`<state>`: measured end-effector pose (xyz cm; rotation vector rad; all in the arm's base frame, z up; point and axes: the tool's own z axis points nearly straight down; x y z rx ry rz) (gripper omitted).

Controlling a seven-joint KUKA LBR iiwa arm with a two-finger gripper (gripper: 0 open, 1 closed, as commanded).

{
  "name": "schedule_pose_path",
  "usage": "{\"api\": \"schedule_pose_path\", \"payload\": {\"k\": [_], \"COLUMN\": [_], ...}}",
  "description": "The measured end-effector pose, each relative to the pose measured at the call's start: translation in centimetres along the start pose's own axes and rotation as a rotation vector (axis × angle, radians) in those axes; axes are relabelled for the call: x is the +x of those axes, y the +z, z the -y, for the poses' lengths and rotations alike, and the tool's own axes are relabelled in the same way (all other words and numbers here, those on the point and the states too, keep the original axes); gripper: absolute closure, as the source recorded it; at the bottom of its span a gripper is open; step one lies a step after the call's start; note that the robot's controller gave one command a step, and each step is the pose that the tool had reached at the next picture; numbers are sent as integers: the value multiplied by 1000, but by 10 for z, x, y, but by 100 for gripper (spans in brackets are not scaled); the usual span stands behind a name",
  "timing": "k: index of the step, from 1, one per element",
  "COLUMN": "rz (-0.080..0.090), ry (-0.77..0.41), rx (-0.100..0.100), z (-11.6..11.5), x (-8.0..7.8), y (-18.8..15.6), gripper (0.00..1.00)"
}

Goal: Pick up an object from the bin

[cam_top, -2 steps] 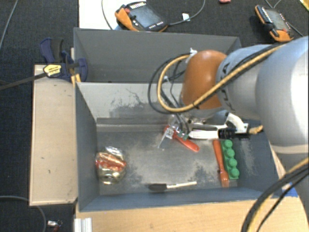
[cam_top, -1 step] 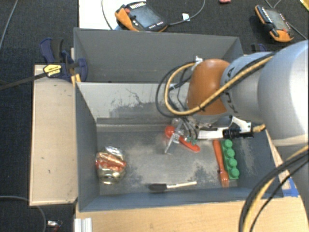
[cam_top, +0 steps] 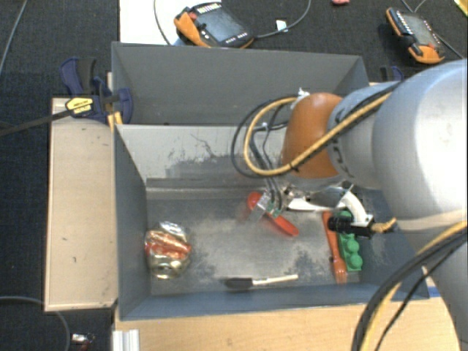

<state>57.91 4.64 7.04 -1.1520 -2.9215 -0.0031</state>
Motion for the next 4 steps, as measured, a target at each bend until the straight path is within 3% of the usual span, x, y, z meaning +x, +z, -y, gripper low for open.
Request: {"api": "schedule_pose_path", "payload": {"k": [2, 4], "rz": [4, 5], "ry": [-1, -5], "rx": [-3, -4], "z": [0, 0], "x": [0, -1], "y": [-7, -42], "gripper": [100, 100]}}
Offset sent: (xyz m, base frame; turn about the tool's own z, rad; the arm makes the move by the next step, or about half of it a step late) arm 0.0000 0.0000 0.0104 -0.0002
